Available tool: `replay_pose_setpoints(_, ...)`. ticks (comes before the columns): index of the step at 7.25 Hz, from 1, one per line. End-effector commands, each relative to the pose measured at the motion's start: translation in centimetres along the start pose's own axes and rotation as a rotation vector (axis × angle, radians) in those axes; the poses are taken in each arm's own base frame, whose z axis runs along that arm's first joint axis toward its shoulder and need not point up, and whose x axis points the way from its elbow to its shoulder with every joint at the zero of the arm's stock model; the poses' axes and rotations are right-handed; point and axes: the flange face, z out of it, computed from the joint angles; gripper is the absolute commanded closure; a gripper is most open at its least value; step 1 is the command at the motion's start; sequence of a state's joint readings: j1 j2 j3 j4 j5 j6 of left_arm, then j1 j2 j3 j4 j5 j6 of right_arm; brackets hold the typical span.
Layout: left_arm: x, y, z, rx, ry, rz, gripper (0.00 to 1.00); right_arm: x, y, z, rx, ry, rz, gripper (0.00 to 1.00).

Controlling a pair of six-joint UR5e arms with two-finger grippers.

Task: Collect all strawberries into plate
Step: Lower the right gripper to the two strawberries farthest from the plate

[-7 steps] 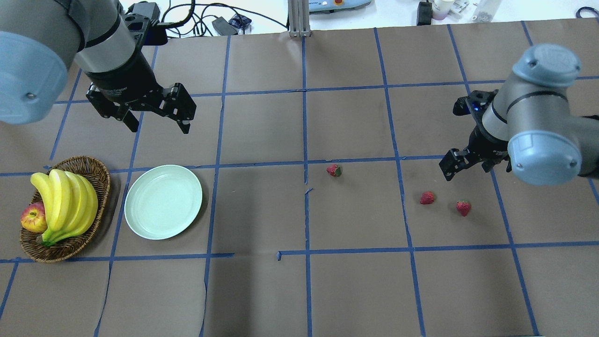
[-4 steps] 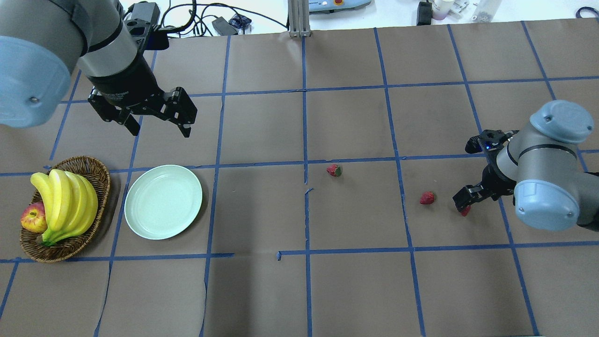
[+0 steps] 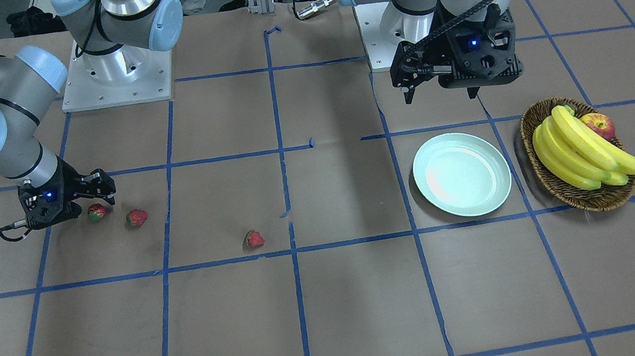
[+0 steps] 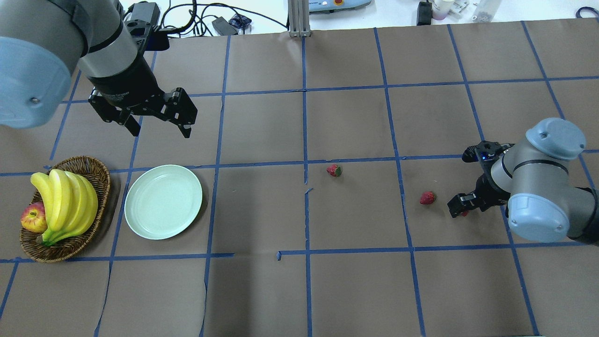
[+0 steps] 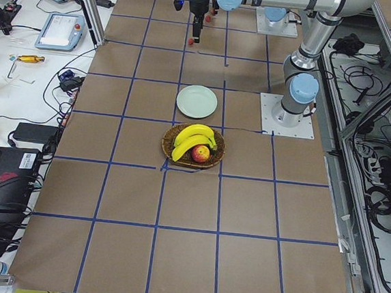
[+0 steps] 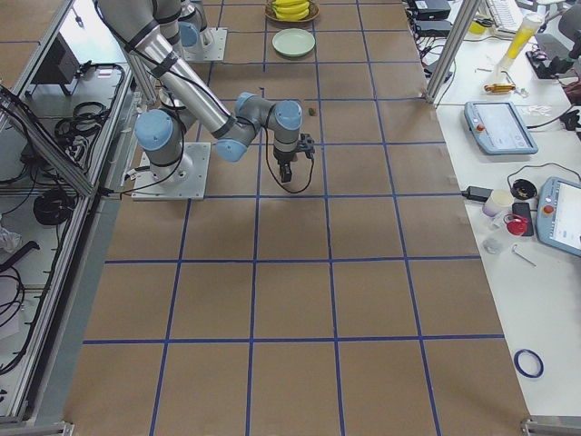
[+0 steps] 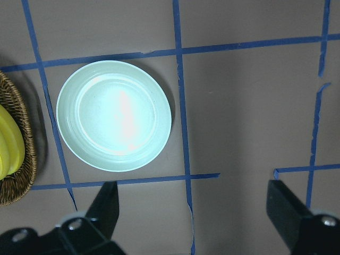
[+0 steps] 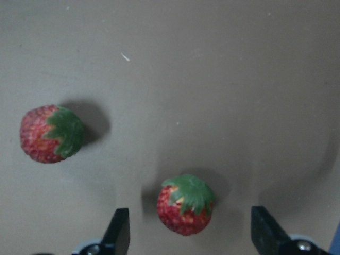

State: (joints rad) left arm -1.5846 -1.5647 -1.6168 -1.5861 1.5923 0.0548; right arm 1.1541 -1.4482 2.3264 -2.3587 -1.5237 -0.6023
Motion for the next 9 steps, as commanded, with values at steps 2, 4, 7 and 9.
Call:
replay_pose_setpoints(2,0.0,0.0,0.0,0.000,0.000,0.000,0.00,0.2,-0.6,0.5,0.032,0.012,0.007,0.55)
replay_pose_setpoints(4,0.0,0.0,0.0,0.000,0.000,-0.001,0.00,0.2,-0.7,0.4,0.032,0.015,0.050,1.00)
replay_pose_setpoints(7,0.0,0.0,0.0,0.000,0.000,-0.001,0.00,-6.3,-6.8,-4.6,0.125,0.068,0.138,1.00)
replay_pose_setpoints(9,0.0,0.0,0.0,0.000,0.000,0.000,0.00,-15.2,-10.3,-8.2,0.119,0.037,0.231,1.00)
